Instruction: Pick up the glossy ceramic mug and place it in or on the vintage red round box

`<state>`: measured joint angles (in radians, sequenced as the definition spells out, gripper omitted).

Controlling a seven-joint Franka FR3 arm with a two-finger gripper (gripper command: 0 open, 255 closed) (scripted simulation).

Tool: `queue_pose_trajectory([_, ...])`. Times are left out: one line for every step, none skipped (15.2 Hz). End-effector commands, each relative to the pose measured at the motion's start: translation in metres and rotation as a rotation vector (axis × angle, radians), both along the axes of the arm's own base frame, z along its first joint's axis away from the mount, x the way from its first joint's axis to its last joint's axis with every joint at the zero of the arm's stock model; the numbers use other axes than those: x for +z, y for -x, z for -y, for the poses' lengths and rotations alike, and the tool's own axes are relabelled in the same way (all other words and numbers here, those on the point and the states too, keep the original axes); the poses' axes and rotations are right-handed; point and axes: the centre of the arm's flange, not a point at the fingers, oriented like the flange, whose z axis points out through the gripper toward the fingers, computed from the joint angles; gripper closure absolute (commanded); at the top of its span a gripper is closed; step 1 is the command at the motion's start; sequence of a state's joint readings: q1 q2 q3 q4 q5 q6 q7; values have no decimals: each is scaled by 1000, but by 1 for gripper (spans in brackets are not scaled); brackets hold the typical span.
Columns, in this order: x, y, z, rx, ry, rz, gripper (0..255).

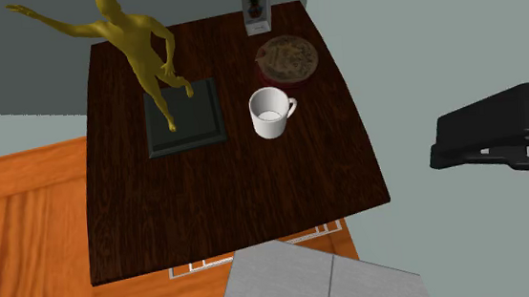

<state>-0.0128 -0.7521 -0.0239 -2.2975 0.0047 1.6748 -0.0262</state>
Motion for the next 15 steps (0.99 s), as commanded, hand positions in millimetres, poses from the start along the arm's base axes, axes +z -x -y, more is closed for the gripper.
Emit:
queue_pose_trajectory([0,0,0,0,0,0,0])
queue_pose_trajectory([-7,-6,-10,5,3,1,0])
queue_pose_trajectory([-15,-11,-19,10,6,2,0])
queue_pose_trajectory([-22,-17,-29,15,9,3,0])
queue_pose_trajectory([-30,-23,-38,21,12,4,0])
queue_pose_trajectory([-37,-28,-48,26,15,5,0])
queue_pose_trajectory([-45,-34,-57,31,17,6,0])
queue_pose_trajectory([-52,-39,-67,36,20,7,0])
queue_pose_trajectory([-60,-45,-77,41,23,8,0])
queue_pose_trajectory([-68,-50,-86,46,26,9,0])
queue_pose_trajectory([-75,-56,-96,52,29,10,0])
queue_pose_trajectory([-83,-61,-105,57,32,11,0])
queue_pose_trajectory([-91,-66,-115,62,35,12,0])
queue_pose_trajectory([-98,-71,-125,67,38,13,0])
queue_pose_trajectory([-106,-77,-134,72,41,14,0])
